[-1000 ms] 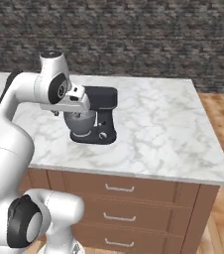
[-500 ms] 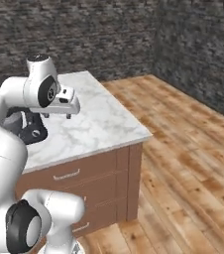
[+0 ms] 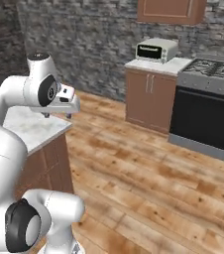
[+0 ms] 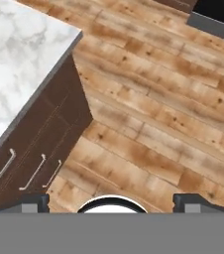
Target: Navigate to the coffee machine.
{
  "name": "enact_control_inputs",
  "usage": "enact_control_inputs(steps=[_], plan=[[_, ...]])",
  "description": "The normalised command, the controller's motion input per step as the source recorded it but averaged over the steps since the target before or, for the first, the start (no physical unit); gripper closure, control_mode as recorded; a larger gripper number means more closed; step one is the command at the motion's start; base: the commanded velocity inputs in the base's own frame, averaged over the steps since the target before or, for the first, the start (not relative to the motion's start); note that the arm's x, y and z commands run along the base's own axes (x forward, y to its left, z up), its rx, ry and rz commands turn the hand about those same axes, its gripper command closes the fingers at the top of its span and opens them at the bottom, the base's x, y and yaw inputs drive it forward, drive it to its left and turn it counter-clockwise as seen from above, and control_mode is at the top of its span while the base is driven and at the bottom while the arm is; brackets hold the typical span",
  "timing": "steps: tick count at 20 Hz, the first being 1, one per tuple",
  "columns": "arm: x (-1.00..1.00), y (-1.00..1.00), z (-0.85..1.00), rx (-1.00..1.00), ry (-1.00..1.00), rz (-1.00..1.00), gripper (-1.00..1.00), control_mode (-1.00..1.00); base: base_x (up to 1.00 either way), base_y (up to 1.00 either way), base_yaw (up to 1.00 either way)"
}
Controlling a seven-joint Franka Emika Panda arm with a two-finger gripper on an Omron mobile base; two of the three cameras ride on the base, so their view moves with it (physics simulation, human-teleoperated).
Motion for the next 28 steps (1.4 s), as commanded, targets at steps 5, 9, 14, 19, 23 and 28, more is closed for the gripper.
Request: enact_control_inputs(steps=[5, 9, 14, 19, 23, 28], plan=[[0.0, 0.0, 0.0, 0.0, 0.0, 0.0, -1.0, 1.0, 0.0, 0.0, -0.83], [0.0, 0.0, 0.0, 0.0, 0.0, 0.0, -1.0, 1.0, 0.0, 0.0, -0.8], [0.0, 0.0, 0.0, 0.0, 0.0, 0.0, -1.0, 1.0, 0.0, -0.11, -0.8], [0.0, 0.0, 0.0, 0.0, 0.0, 0.0, -1.0, 1.0, 0.01, -0.05, -0.76], [0.0, 0.0, 0.0, 0.0, 0.0, 0.0, -1.0, 1.0, 0.38, 0.0, -0.6], [0.0, 0.0, 0.0, 0.0, 0.0, 0.0, -1.0, 1.0, 0.86, 0.04, -0.31]])
